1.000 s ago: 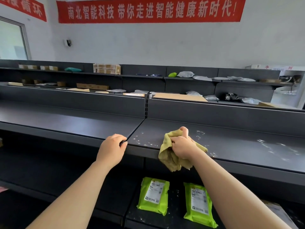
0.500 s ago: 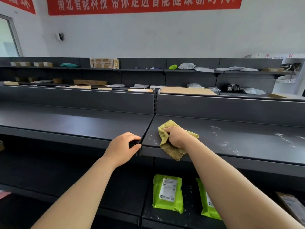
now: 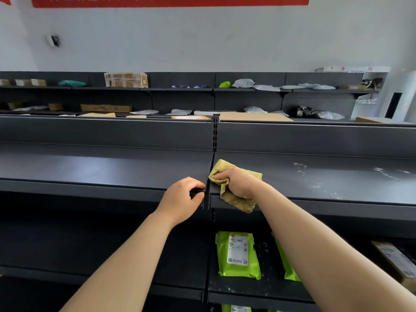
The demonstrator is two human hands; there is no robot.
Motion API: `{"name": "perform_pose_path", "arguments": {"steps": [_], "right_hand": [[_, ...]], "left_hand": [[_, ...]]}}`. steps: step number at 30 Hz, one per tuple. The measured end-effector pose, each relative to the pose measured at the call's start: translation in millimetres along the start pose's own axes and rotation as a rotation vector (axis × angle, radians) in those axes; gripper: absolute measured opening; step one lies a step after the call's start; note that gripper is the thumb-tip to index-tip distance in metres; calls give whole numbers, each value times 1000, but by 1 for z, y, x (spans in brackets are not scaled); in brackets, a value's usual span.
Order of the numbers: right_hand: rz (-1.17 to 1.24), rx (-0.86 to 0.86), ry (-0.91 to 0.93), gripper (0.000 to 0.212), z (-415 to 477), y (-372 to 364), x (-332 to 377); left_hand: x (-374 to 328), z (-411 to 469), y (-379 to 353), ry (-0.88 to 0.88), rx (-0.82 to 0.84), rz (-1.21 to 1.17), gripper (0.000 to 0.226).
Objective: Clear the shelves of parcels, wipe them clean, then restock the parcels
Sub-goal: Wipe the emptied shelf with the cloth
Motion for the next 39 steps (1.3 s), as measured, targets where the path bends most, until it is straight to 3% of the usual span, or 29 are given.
{"name": "perform_pose_path", "arguments": {"steps": [8,14,24,39], "right_hand": [[81,-67,8,77,-31,-5,8],[177,-144,-3,72,-58,-3,-4],[247,-265,-188,68,-102,25,-75],[32,-65,-205,75,-44,26,-84]], "left_hand": [[-2,1,1,14,12,0,27],[-5,-1,1,45,-25,12,27],[-12,6,-6,85,-88,146,27],[-5,66,-42,153,122,210,30]]}}
Point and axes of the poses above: each hand's wrist, its own z-axis towards the middle knuckle, its own y-axis out of the back of the hand, x = y × z, the point moved 10 cm from there along z, towards the middle knuckle, and after that the axes turned 3 degrees about x, right-handed, at the moved point
